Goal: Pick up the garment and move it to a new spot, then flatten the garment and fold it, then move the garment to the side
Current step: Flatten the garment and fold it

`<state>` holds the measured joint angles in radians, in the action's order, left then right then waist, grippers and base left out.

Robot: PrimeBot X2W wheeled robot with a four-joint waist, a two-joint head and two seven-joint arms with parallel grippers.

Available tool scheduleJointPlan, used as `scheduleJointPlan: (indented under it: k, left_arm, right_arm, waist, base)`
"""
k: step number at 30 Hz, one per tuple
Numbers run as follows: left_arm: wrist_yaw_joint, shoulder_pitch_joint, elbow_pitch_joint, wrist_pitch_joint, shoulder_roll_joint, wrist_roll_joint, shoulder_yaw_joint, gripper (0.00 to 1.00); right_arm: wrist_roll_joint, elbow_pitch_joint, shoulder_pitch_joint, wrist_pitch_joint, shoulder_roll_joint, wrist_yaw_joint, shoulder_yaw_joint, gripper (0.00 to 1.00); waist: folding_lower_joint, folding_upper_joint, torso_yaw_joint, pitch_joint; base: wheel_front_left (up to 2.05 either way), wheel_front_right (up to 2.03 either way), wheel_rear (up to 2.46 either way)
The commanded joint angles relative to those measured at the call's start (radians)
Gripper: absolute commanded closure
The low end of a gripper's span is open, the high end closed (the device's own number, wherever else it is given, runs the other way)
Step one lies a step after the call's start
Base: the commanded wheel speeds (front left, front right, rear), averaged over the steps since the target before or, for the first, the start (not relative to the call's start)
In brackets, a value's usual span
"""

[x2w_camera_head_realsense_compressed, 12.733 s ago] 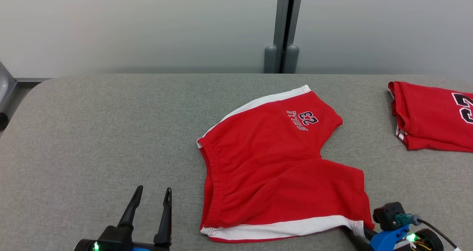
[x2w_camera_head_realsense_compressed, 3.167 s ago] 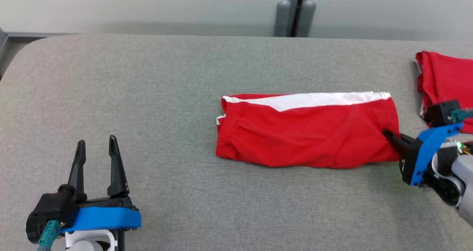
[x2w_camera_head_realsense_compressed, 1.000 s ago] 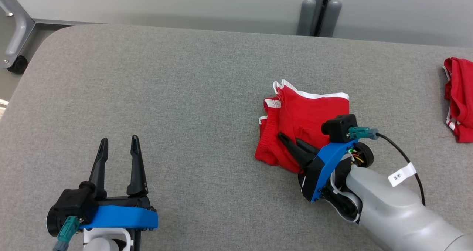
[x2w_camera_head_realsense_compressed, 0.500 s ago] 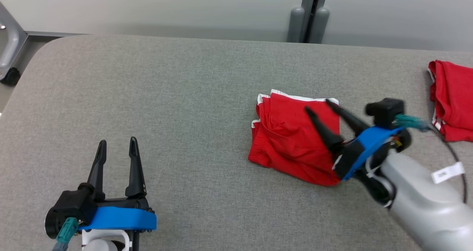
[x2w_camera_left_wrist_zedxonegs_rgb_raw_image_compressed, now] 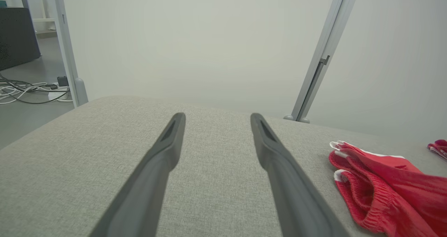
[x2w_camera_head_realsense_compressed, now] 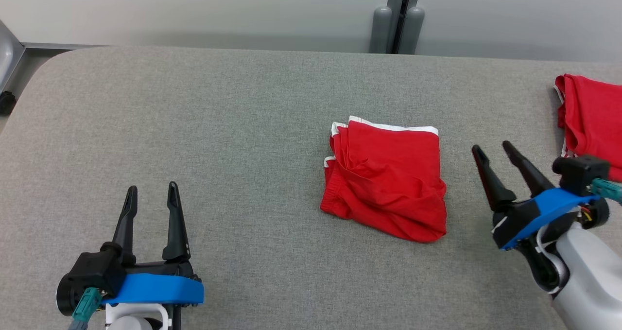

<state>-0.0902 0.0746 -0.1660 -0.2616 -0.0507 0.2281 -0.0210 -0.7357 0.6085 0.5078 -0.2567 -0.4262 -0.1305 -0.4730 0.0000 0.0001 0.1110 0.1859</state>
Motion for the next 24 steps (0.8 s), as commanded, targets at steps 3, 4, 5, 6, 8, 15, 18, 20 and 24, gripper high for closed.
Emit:
scheduleJointPlan:
  k: [3, 4, 5, 6, 8, 15, 18, 20, 24]
  left_arm:
    - [-0.005, 0.014, 0.001, -0.005, 0.001, -0.004, -0.005, 0.0]
    - [-0.005, 0.017, 0.0, -0.005, 0.001, -0.003, -0.007, 0.0]
    - [-0.006, 0.019, -0.002, -0.005, 0.001, -0.003, -0.01, 0.0]
    - [-0.006, 0.022, -0.003, -0.005, 0.001, -0.002, -0.011, 0.0]
    - [-0.008, 0.032, -0.006, -0.005, 0.001, 0.0, -0.015, 0.0]
    - [-0.009, 0.041, -0.012, -0.005, 0.001, 0.008, -0.032, 0.0]
    - [-0.006, 0.037, -0.012, -0.005, 0.001, 0.008, -0.033, 0.0]
    - [-0.004, 0.03, -0.01, -0.005, 0.001, 0.009, -0.028, 0.0]
    - [-0.004, 0.018, -0.007, -0.005, 0.001, 0.009, -0.022, 0.0]
  right_arm:
    - [0.032, -0.007, 0.001, 0.029, 0.029, 0.0, 0.011, 1.0]
    - [0.044, -0.003, 0.01, 0.039, 0.037, 0.0, 0.016, 1.0]
    - [0.055, 0.002, 0.019, 0.048, 0.047, -0.001, 0.019, 1.0]
    - [0.062, 0.008, 0.028, 0.057, 0.059, -0.001, 0.021, 1.0]
    - [0.08, 0.028, 0.047, 0.076, 0.078, 0.0, 0.023, 1.0]
    - [0.109, 0.134, 0.099, 0.135, 0.111, 0.0, -0.012, 1.0]
    - [0.101, 0.156, 0.101, 0.133, 0.112, 0.0, -0.038, 1.0]
    - [0.088, 0.15, 0.091, 0.128, 0.117, -0.001, -0.065, 1.0]
    - [0.05, 0.12, 0.067, 0.122, 0.119, -0.001, -0.128, 1.0]
  waist:
    - [0.0, -0.0001, 0.003, 0.008]
    - [0.0, -0.0001, 0.005, 0.011]
    - [0.0, -0.0001, 0.008, 0.013]
    - [0.0, -0.0001, 0.012, 0.016]
    - [0.0, -0.0001, 0.021, 0.022]
    - [0.0, -0.0001, 0.061, 0.032]
    - [0.0, -0.0001, 0.075, 0.032]
    - [0.0, -0.0001, 0.078, 0.032]
    - [0.0, -0.0001, 0.077, 0.029]
  base:
    - [0.0, 0.0, 0.0]
    - [0.0, 0.0, 0.0]
    - [0.0, 0.0, 0.0]
    - [0.0, 0.0, 0.0]
    - [0.0, 0.0, 0.0]
    - [0.0, 0.0, 0.0]
    - [0.0, 0.0, 0.0]
    - [0.0, 0.0, 0.0]
    - [0.0, 0.0, 0.0]
